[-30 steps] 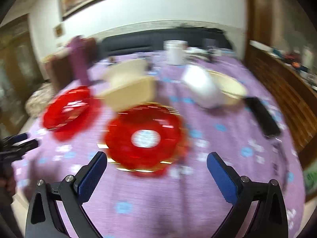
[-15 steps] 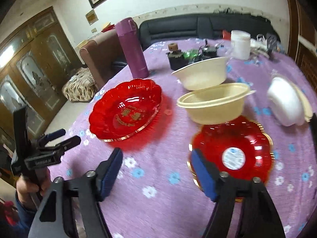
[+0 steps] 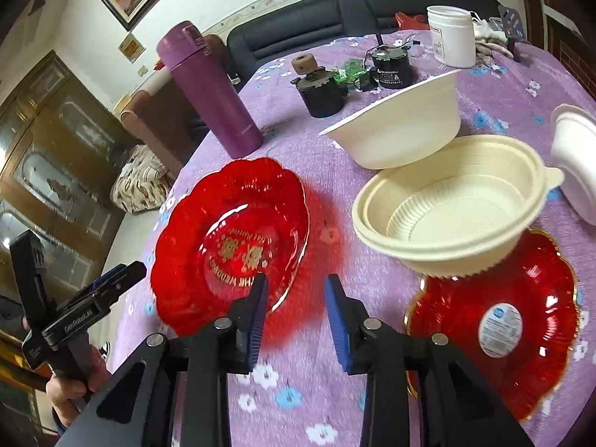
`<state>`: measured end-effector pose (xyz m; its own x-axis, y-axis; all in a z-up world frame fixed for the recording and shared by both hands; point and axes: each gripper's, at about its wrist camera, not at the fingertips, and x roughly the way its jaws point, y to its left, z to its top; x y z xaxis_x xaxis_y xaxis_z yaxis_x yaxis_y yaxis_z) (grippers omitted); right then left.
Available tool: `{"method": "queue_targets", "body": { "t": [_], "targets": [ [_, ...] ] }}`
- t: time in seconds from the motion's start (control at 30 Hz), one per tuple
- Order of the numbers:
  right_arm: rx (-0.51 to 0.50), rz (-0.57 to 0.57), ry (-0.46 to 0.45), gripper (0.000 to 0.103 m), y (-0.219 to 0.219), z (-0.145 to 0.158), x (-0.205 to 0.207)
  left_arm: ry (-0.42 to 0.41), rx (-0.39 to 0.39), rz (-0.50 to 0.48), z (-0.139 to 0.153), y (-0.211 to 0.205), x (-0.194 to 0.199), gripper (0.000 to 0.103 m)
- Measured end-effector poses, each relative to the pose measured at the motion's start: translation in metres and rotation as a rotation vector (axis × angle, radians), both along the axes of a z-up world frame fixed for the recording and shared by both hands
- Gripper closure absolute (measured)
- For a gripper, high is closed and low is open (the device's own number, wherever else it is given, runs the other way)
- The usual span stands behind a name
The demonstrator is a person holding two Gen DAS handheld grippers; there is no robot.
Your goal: Organize plates and bowls
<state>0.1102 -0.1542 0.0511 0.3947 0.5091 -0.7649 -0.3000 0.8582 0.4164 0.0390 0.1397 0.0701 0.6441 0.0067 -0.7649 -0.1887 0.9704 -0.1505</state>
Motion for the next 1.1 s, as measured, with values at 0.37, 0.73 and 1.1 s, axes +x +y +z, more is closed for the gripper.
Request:
{"method": "queue_targets", "body": {
  "t": [0.37,0.73,1.1],
  "targets": [
    [-0.013,-0.011,0.014,0.069,0.012,-0.018,0.015,0.034,-0.087,0.020,-0.029,0.009,0.031,0.042],
    [-0.056,0.005,-0.002,0.069,0.024,-0.030,0.019,0.057,-0.007,0.025,-0.042,-0.004,0.044,0.080],
    [-0.089,0.038,-0.029,0.088,0.034,-0.034,0.011,0.058,0.054,0.040,-0.043,-0.009,0.043,0.080]
  ]
}}
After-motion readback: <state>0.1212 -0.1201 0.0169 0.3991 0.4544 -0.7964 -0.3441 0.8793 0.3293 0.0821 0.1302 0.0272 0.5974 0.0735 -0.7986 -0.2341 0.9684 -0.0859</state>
